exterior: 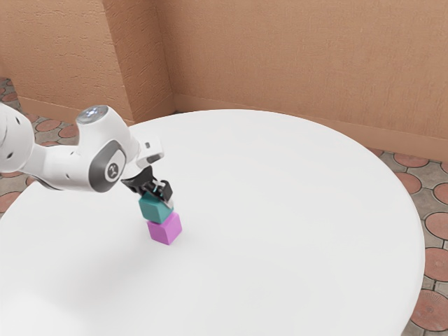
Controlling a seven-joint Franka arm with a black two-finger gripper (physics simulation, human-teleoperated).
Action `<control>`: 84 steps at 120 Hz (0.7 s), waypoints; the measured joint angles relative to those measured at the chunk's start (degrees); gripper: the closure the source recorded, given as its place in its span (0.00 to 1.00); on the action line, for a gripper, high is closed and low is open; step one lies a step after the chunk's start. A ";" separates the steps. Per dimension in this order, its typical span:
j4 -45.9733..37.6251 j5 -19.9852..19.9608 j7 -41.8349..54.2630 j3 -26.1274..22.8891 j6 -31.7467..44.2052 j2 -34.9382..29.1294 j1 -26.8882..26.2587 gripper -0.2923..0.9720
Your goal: Pick up the blue block with one arm, and put the blue block on the pink block with one arm
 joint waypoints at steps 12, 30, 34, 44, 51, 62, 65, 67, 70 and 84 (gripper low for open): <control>-0.07 -0.02 0.15 0.00 0.03 -0.08 -0.19 0.54; -0.40 -0.08 0.29 -0.02 -0.02 -0.47 -1.10 0.54; -0.41 -0.09 0.32 -0.02 -0.03 -0.39 -1.17 0.54; -0.52 -0.03 0.51 -0.02 -0.09 -0.44 -1.20 0.54; -0.53 0.03 1.12 0.00 -0.13 -0.49 -1.17 0.54; -0.50 0.04 2.00 -0.01 -0.16 -0.56 -0.98 0.54; -0.47 0.03 2.22 -0.01 -0.16 -0.53 -0.99 0.54; -0.46 0.02 2.36 -0.03 -0.16 -0.51 -0.99 0.54; -0.45 0.01 2.56 -0.05 -0.16 -0.46 -1.00 0.54; -0.41 -0.14 3.47 -0.09 -0.15 -0.41 -1.08 0.49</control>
